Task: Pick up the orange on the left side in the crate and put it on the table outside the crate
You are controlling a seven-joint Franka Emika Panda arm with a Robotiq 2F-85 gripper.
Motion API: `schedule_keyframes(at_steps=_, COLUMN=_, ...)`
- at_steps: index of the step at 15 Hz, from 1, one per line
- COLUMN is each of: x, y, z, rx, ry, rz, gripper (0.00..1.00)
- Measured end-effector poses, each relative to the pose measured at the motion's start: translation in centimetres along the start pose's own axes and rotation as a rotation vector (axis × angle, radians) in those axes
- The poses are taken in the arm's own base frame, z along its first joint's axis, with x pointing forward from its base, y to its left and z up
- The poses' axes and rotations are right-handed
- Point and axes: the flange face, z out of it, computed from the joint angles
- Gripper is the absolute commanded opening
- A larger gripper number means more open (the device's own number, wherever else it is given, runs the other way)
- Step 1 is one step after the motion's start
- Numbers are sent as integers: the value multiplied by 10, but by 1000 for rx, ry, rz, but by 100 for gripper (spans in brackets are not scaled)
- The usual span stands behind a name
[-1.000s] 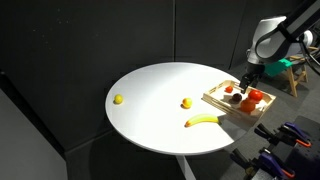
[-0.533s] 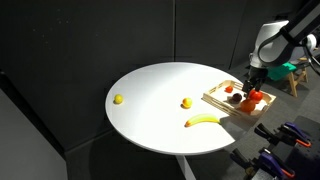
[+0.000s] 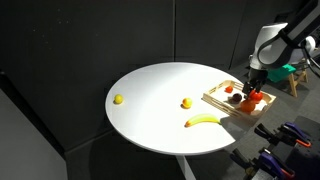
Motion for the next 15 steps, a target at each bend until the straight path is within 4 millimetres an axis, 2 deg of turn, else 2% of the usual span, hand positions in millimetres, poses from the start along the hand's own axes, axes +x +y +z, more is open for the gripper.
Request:
schedule_keyframes(at_steps=10, x=0, y=0, z=1, rx=0, ry=-2, rz=-1, gripper=100)
schedule_keyframes(at_steps=15, x=-1, y=-2, z=9, rx=0, ry=-16, rz=-4, gripper=100)
